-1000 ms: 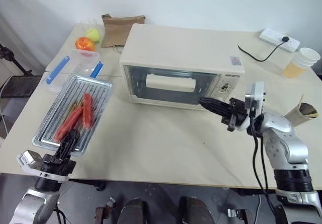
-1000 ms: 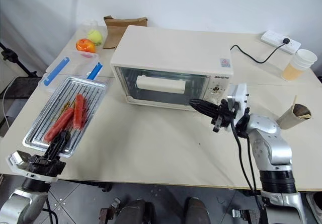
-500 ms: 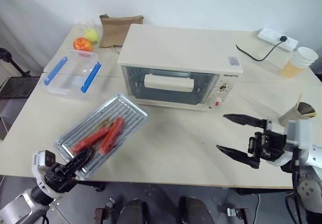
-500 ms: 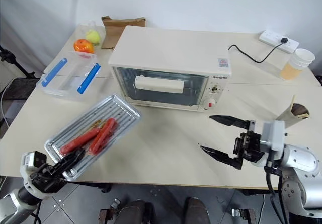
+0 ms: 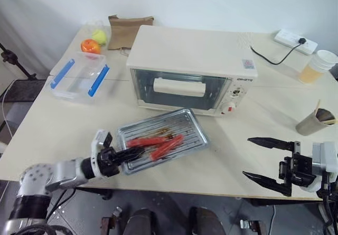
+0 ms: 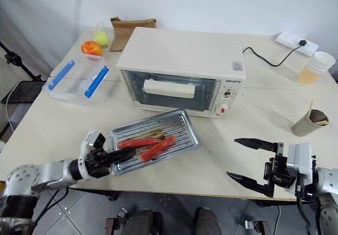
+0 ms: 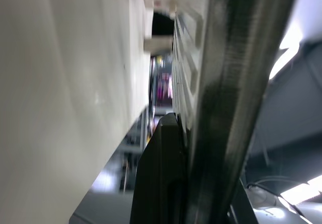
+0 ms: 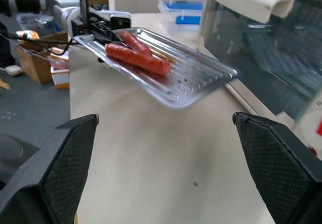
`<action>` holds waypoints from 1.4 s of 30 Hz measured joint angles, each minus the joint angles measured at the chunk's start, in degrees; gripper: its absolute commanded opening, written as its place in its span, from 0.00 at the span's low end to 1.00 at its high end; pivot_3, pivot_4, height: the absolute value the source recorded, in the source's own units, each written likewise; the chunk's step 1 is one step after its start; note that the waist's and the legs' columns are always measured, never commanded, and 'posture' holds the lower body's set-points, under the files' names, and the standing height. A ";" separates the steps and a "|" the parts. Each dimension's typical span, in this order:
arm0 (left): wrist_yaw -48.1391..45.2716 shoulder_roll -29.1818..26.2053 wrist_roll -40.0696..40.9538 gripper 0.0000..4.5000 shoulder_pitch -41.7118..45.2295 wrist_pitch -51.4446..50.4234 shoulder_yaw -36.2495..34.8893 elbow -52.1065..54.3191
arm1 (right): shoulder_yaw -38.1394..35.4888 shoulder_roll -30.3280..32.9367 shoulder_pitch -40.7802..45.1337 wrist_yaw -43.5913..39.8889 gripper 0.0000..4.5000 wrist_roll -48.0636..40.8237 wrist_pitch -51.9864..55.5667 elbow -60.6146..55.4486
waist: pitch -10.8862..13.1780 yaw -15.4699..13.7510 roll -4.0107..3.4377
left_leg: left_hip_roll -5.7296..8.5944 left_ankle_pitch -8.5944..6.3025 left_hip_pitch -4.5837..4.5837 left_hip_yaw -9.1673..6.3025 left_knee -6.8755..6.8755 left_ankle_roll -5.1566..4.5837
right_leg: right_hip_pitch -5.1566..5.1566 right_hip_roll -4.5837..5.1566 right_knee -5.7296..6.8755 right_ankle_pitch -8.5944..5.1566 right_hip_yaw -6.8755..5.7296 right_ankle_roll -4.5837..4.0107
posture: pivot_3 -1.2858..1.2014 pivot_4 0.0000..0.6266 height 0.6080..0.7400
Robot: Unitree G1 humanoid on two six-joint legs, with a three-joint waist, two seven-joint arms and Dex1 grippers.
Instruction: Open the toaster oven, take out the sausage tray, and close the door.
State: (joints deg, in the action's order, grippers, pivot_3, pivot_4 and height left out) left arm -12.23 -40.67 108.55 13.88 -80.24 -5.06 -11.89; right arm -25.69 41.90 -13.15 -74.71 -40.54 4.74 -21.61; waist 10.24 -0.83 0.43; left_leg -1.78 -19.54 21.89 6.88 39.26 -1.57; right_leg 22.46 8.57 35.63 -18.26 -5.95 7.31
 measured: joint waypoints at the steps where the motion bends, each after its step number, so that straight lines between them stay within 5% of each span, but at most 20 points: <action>1: 0.15 0.11 -1.13 0.00 1.23 -0.31 1.00 -0.54 | -0.09 0.01 -0.17 0.24 0.99 -0.02 0.02 -0.07 | 0.00 -0.03 0.00 | 0.00 0.02 -0.01 0.01 -0.01 0.02 | 0.00 -0.01 0.00 0.00 -0.02 0.00 | 0.52 0.24 1.00; 10: 2.15 4.18 -10.98 0.00 8.30 -1.85 3.79 -1.93 | -1.75 0.09 -3.87 2.06 0.99 -0.15 0.58 -2.26 | -0.17 -1.85 -0.34 | 0.11 0.15 -0.82 -0.12 -0.13 -0.02 | -1.01 0.06 -0.64 0.07 0.05 0.13 | 0.52 0.24 1.00; 21: 0.68 8.32 -19.67 0.00 10.41 -5.02 1.71 -2.10 | -1.93 0.10 -5.54 3.21 0.99 -1.11 1.56 -3.26 | -0.61 -2.60 -1.08 | 0.30 0.01 -0.80 -0.13 -0.16 0.24 | -1.00 0.35 -0.69 0.27 0.11 0.39 | 0.52 0.24 1.00; 38: -8.02 12.65 -32.34 0.99 10.37 -3.03 -1.75 2.32 | -1.83 0.14 -4.92 3.47 1.00 -1.12 1.75 -3.26 | -0.55 -2.26 -0.99 | 0.30 -0.01 -0.67 -0.13 -0.21 0.20 | -0.97 0.38 -0.92 0.35 0.04 0.52 | 0.52 0.24 1.00; 42: -15.55 6.85 -38.29 0.99 7.15 3.25 -1.36 8.47 | -1.46 0.19 -4.14 3.20 1.00 -1.10 1.88 -3.22 | -0.44 -1.40 -0.79 | 0.05 -0.05 -0.67 -0.08 -0.32 0.35 | -0.88 0.11 -1.03 0.37 0.05 0.42 | 0.52 0.24 1.00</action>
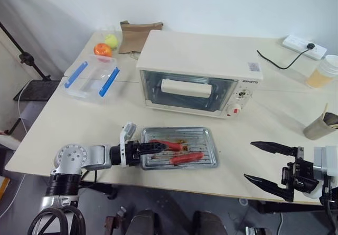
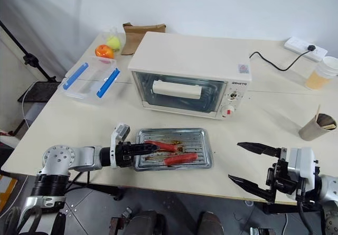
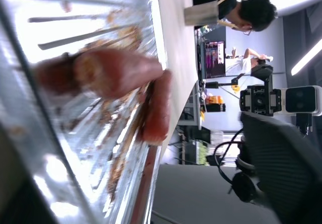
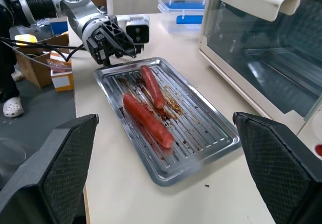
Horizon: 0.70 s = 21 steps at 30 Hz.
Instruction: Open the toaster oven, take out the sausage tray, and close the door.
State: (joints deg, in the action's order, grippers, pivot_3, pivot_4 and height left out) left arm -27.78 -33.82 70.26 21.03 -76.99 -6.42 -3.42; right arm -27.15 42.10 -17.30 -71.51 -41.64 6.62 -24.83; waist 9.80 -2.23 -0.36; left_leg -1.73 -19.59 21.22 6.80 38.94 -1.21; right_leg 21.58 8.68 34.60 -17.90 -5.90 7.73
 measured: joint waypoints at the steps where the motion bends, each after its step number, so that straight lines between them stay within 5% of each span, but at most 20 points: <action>1: -2.94 -2.83 -2.38 0.99 -1.86 3.19 0.03 1.96 | 0.11 0.03 0.16 -0.17 1.00 0.01 0.04 0.04 | 0.01 0.46 0.02 | -0.05 0.00 0.00 0.00 -0.08 0.05 | 0.00 -0.03 -0.03 -0.02 -0.01 -0.06 | 0.52 0.24 1.00; 8: -19.54 -10.67 -17.40 0.99 -13.56 26.89 -4.96 4.92 | 2.62 0.30 2.42 -0.73 1.00 0.21 0.21 0.53 | 0.04 1.47 0.05 | -0.08 0.26 0.04 0.14 -0.85 -0.04 | 0.44 -0.04 -0.18 -0.15 -0.05 -0.31 | 0.52 0.24 1.00; 17: -34.44 -12.07 -32.66 0.99 -26.48 61.82 -17.29 5.15 | 6.31 2.39 9.86 -1.80 1.00 -0.31 3.78 4.79 | 0.21 1.09 0.41 | -0.11 -0.02 0.29 0.39 -0.85 -0.26 | 0.83 0.01 -0.06 -0.13 -0.35 -0.28 | 0.52 0.24 1.00; 21: -36.75 -12.49 -34.33 0.99 -32.37 66.52 -22.87 7.51 | 6.78 2.91 12.81 -3.87 1.00 0.16 3.48 9.03 | 0.25 1.01 0.46 | -0.10 -0.11 0.29 0.49 -0.83 -0.42 | 0.81 0.02 0.08 -0.09 -0.47 -0.18 | 0.52 0.24 1.00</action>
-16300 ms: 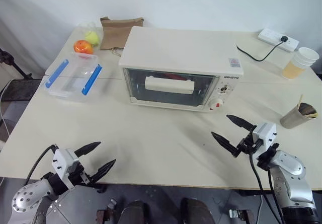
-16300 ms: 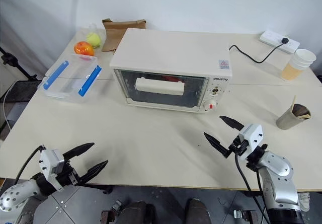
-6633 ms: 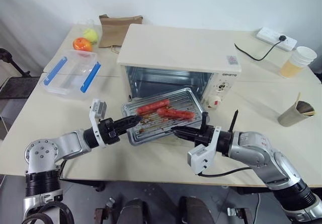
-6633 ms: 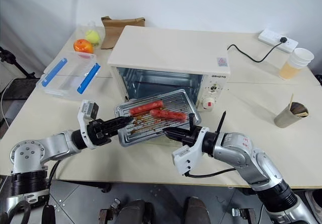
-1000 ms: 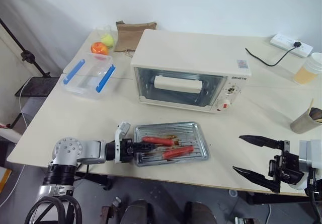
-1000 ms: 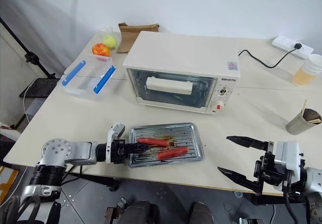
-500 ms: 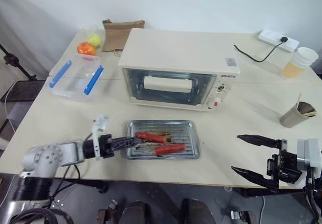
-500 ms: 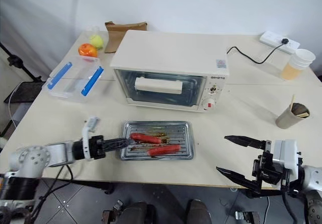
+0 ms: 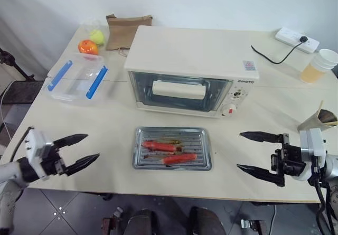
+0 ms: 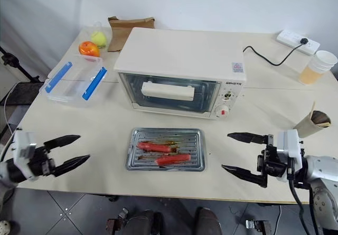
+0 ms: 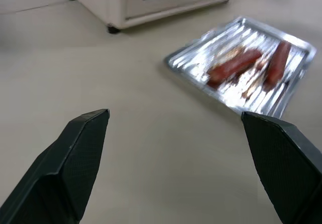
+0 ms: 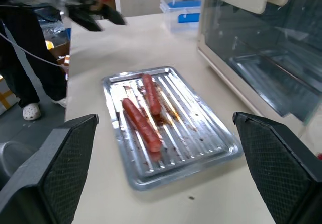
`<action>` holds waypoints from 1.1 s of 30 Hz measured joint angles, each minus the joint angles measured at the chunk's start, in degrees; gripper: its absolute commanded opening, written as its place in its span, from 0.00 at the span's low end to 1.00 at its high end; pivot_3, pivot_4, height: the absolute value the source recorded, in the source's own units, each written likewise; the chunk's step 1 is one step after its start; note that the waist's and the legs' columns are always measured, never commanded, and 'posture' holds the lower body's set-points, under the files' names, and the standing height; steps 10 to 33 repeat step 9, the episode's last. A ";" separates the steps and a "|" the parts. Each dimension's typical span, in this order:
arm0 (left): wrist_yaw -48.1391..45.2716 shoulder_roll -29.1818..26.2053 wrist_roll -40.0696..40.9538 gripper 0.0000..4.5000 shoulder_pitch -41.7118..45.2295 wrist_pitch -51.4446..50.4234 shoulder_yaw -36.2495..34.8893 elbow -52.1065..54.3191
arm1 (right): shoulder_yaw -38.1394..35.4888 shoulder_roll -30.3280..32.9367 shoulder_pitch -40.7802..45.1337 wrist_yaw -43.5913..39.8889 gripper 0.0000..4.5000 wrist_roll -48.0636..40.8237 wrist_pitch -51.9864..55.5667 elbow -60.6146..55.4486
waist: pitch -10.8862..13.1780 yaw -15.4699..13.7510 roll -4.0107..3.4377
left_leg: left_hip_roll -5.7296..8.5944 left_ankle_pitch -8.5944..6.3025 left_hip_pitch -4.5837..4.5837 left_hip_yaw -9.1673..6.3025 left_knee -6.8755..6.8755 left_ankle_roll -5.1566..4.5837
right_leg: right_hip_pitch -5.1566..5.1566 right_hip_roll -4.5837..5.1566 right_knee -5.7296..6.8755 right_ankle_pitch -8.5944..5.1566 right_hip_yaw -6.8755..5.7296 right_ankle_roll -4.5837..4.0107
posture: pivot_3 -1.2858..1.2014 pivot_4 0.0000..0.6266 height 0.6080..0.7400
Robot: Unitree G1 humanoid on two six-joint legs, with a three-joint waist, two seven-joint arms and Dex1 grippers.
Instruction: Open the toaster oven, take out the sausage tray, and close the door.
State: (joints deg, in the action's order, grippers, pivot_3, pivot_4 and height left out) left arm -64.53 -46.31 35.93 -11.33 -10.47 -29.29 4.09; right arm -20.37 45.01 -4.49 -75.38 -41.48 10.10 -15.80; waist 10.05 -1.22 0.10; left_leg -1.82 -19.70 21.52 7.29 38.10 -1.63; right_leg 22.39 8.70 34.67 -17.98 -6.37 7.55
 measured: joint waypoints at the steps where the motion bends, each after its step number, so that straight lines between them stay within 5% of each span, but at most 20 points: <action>1: -0.73 0.00 0.13 0.99 -1.19 0.48 -1.68 0.49 | 0.08 0.05 1.10 -0.74 1.00 0.25 -0.16 1.32 | 0.05 -0.02 0.09 | -0.01 -0.01 0.01 0.01 0.04 -0.02 | 0.00 0.00 0.00 0.01 -0.03 0.01 | 0.52 0.24 1.00; 33: 0.36 0.43 -0.76 0.99 -2.10 2.25 -5.12 2.50 | 0.11 0.82 2.77 -5.89 1.00 2.58 -3.78 9.00 | 0.08 -0.06 0.14 | -0.03 -0.02 0.02 0.10 0.13 -0.04 | -0.06 -0.03 -0.03 0.10 -0.09 0.18 | 0.52 0.24 1.00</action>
